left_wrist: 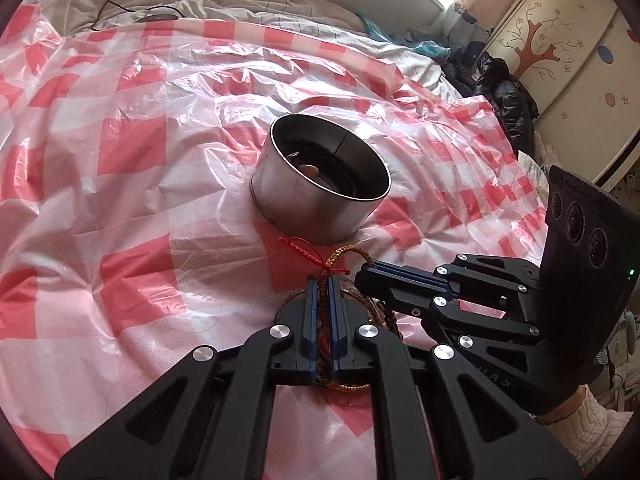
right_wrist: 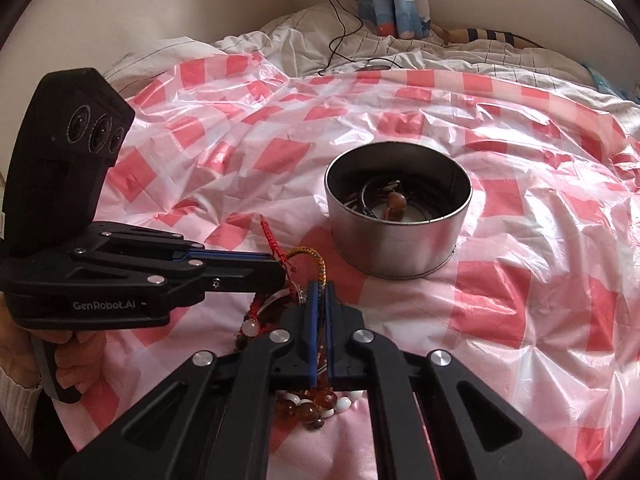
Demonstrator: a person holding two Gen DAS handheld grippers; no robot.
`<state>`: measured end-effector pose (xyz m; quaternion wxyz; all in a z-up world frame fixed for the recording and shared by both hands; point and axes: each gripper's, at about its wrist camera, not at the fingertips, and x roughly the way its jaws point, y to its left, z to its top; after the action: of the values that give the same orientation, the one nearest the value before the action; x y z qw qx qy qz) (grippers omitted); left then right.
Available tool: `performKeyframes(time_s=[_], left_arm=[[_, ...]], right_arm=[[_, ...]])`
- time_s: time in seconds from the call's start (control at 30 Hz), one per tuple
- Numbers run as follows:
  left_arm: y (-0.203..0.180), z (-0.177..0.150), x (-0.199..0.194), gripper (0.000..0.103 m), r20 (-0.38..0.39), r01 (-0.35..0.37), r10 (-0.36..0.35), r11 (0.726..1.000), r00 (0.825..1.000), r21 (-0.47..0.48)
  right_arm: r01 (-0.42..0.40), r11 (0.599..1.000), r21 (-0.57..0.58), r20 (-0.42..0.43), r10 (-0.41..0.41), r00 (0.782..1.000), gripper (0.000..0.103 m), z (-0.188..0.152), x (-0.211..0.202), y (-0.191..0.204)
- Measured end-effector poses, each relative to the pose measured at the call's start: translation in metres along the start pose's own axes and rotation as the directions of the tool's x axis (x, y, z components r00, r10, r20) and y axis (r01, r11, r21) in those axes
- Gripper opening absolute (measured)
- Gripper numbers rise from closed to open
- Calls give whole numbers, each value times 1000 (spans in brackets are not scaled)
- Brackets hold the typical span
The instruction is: Organize jewelry
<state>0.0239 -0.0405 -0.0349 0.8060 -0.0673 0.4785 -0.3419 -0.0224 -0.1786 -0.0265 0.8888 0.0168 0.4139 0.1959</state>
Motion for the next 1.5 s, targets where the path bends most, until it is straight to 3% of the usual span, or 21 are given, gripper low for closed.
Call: performKeyframes(time_s=[0.2,0.37,0.5,0.63,0.87,0.97,1.1,1.23,1.3,1.37,1.4,1.5], left_arm=[[1,7,-30,4,87,110,-109,994,990,-4],[8,10,-45,4,129,189,-183,982,974,-28],[9,8,-41,5,111,164,-159,986,981,-39],[10,6,-31,6,66,90,-88,995,994,-34],[19,6,-32,5,90,67,-62,996,994,-56],[19,7,-37,0,112,68,-62,996,992,-50],[19,8,-42,0,133,102,-95,994,987,-47],[14,6,-32,0,42,62,-62,998,997,-2],[6,2,-22,8,-38,98,-97,995,995,30],[-7,-4,-17,45,-73,117,-111,990,991,78],[-12,-6,-16,53,-78,125,-118,988,990,93],[-13,-7,-12,60,-84,126,-120,990,989,67]], right_arm=[[-86,996,22,91,84,992,4,8,-29,-4],[-93,994,52,101,87,991,4,13,-34,-11],[-99,994,39,89,95,991,4,12,-32,-6],[-109,994,19,74,107,991,4,9,-28,0],[-78,997,-3,11,78,997,4,2,-14,7],[-73,997,6,4,73,997,4,0,-12,4],[-69,998,5,-4,69,998,4,-1,-10,4],[-69,998,8,-4,69,998,4,-1,-9,3],[-70,998,10,-7,70,998,4,-1,-8,3],[-72,997,16,-8,72,997,4,-1,-8,1],[-74,997,19,-8,74,997,4,-1,-8,0],[-83,996,40,-7,83,997,4,-1,-9,-4]])
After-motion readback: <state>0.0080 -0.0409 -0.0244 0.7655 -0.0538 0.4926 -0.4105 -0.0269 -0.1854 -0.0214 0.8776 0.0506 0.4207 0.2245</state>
